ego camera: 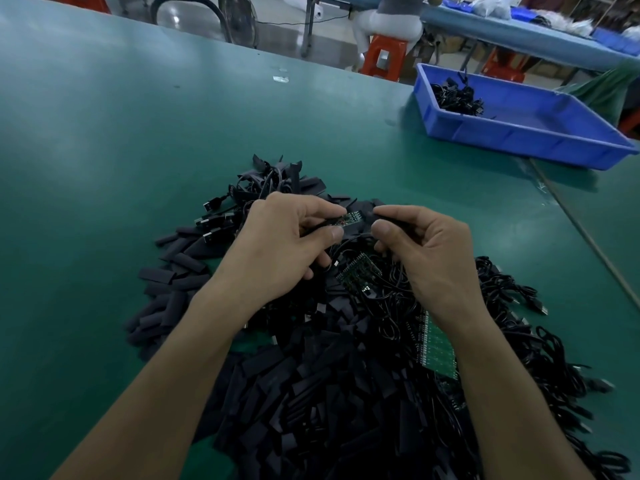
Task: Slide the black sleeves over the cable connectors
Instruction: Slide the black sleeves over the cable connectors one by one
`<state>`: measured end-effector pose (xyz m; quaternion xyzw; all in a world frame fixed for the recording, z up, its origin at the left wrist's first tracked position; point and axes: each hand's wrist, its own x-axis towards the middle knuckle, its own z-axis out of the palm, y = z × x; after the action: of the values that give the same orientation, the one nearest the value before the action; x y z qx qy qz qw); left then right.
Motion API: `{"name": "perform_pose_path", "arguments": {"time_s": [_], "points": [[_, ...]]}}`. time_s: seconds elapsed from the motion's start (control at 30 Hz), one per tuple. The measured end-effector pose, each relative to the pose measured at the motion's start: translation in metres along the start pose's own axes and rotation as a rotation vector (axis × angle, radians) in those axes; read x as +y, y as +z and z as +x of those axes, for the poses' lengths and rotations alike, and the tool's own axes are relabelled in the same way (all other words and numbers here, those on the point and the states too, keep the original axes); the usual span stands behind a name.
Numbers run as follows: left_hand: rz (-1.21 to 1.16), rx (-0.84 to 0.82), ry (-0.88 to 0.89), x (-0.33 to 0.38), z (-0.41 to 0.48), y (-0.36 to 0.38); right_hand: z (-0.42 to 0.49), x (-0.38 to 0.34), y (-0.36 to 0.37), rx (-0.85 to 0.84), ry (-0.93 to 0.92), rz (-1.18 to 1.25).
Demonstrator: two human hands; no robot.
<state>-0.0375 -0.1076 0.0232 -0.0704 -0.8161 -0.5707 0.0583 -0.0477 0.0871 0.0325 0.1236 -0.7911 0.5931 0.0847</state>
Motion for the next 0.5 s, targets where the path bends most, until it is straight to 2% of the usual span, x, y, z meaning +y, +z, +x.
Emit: {"name": "perform_pose_path", "arguments": {"time_s": [0.37,0.5], "points": [[0.006,-0.038,0.020,0.0020,-0.0012,-0.0005,0.0008,-0.0018,-0.0031,-0.022,-0.027,-0.025],[-0.003,-0.057,0.020,0.0025,-0.0014,-0.0019,0.0007,-0.0024,-0.0066,-0.083,-0.041,-0.029]]}}
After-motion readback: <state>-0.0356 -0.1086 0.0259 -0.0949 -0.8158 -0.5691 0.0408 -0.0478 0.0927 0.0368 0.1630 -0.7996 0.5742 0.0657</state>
